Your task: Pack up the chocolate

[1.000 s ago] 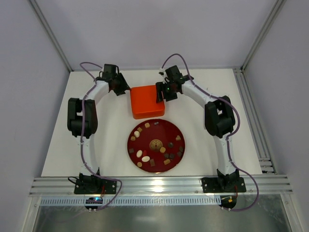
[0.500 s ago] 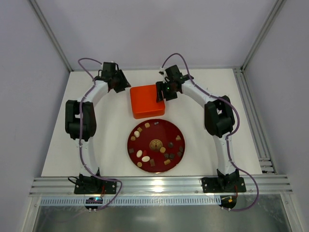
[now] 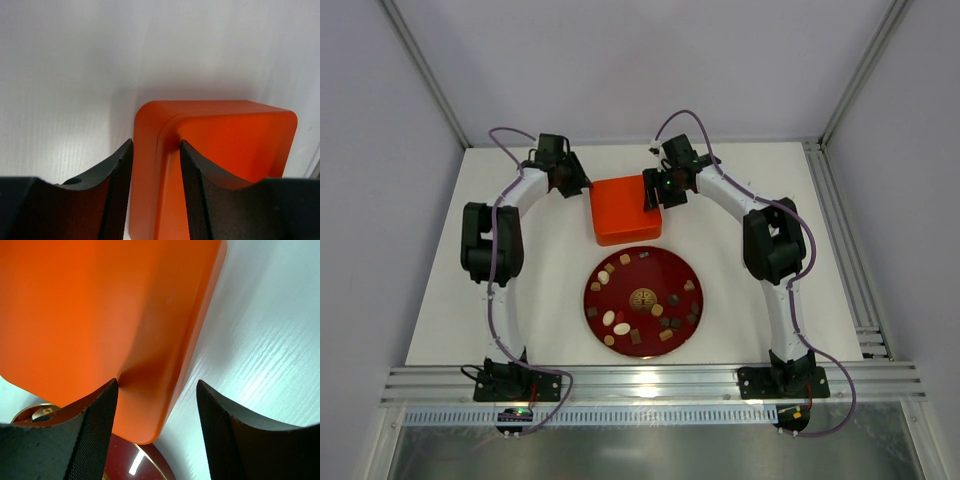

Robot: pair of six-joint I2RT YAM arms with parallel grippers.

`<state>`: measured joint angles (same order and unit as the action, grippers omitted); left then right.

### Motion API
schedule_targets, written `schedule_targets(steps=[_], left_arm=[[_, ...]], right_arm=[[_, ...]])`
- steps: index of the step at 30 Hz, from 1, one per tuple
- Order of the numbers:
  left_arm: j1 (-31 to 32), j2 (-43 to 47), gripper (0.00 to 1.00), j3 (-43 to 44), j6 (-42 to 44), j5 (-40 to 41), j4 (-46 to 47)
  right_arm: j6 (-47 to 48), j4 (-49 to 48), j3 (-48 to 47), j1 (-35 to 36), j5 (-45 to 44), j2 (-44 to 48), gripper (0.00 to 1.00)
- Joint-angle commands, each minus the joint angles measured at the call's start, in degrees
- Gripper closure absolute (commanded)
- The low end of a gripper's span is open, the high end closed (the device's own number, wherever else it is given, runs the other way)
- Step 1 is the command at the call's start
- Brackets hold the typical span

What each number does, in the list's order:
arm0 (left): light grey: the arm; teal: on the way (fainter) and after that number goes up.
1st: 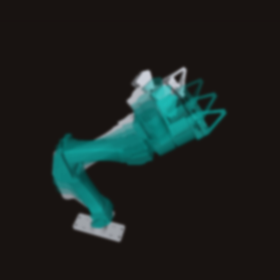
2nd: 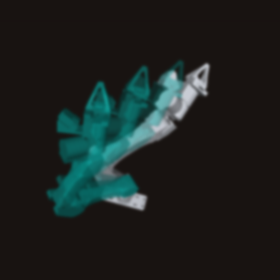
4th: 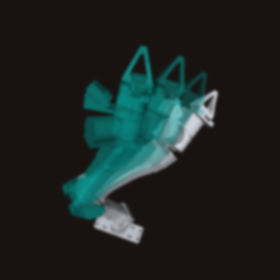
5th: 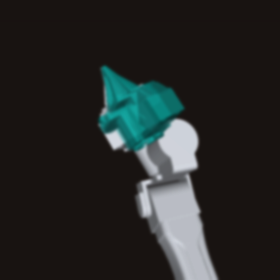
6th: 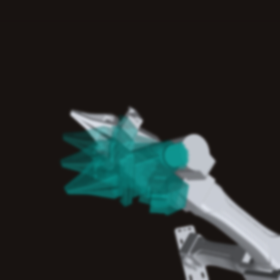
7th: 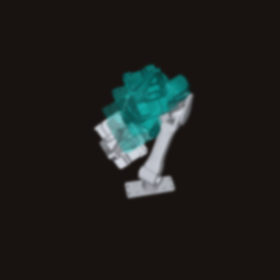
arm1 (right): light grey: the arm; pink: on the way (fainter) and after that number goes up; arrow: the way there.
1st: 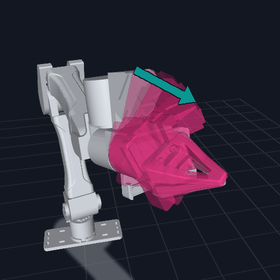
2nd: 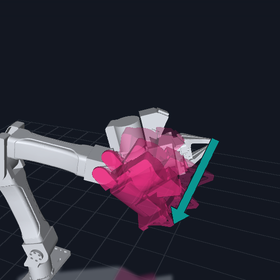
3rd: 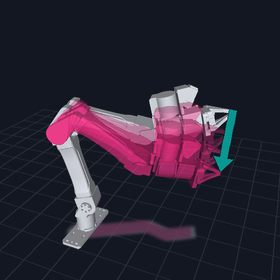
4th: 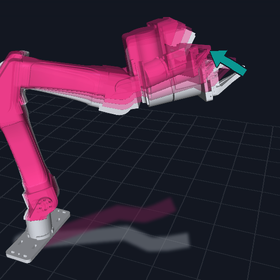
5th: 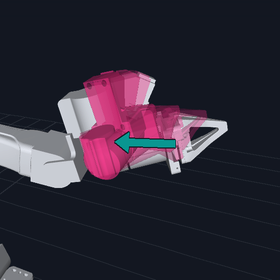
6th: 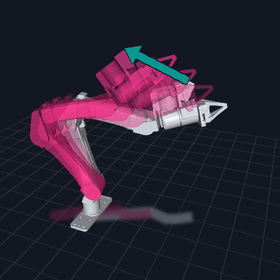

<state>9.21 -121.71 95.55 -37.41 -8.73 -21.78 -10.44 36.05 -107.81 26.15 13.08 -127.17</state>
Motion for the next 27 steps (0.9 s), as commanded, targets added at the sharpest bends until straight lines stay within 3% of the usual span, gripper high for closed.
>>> schedule_targets(steps=[1,19,27], left_arm=[[0.5,-2.8,0.59,2.8,2.0,3.0,-5.1],[0.5,-0.9,0.56,5.3,3.5,0.7,-5.3],[0.5,1.8,0.49,7.8,4.4,-3.0,-3.3]], right_arm=[[1.3,2.7,-0.8,-0.3,-3.2,-2.0,0.35],[-0.1,1.8,-1.8,-2.0,-1.2,-0.6,0.35],[-4.2,-5.9,1.3,-4.5,-0.6,6.5,0.35]])
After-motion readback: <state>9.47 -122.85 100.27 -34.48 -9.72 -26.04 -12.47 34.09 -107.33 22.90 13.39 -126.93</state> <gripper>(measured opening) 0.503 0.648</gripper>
